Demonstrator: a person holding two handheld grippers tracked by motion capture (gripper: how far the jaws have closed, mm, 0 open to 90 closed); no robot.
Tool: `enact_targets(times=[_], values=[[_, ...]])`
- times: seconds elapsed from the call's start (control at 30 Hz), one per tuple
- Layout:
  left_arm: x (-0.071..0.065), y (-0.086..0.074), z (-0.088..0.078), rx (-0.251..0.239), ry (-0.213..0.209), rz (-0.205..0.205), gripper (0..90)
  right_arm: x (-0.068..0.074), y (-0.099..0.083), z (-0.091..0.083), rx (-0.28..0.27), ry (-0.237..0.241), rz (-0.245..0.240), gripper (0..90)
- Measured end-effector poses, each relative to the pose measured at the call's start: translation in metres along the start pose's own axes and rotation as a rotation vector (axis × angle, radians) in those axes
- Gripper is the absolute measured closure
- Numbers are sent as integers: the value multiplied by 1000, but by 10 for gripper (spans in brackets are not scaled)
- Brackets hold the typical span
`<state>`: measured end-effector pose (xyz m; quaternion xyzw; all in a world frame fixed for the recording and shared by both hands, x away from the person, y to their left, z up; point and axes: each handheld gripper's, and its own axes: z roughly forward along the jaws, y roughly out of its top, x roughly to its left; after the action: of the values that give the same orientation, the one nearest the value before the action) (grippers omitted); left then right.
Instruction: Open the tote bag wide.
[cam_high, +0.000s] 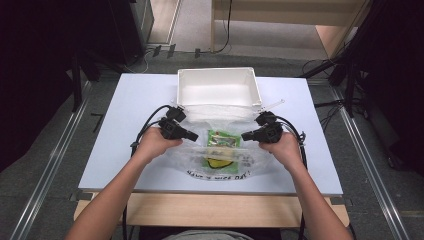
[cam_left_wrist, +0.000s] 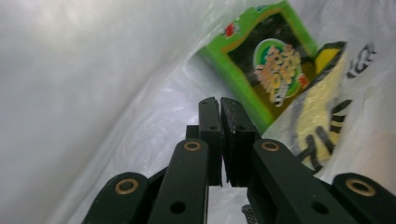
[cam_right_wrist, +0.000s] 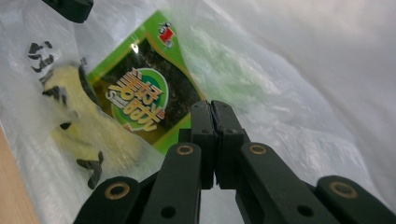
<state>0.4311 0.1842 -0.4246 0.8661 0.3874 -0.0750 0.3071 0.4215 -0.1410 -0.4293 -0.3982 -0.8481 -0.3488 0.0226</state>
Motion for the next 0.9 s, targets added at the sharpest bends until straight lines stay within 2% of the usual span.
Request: enact_targets(times=[0.17, 0.33, 0.63, 0.7, 0.77, 0.9], values=[[5, -8, 6, -16, -8, -24, 882, -4, -9, 5, -3, -12, 20, 900], [11, -19, 7, -36, -3, -49, 881, -6, -16, 10, 3, -38, 19, 900], [22, -34, 7, -51, 36, -108, 877, -10, -29, 17, 36, -94, 30, 900], [22, -35, 6, -50, 50, -109, 879, -10, -32, 17, 39, -101, 31, 900], [23, -37, 5, -54, 59, -109, 881, -10, -33, 16, 33, -109, 31, 900], [26, -47, -2, -84, 91, -146, 891, -13, -41, 9, 23, -150, 49, 900]])
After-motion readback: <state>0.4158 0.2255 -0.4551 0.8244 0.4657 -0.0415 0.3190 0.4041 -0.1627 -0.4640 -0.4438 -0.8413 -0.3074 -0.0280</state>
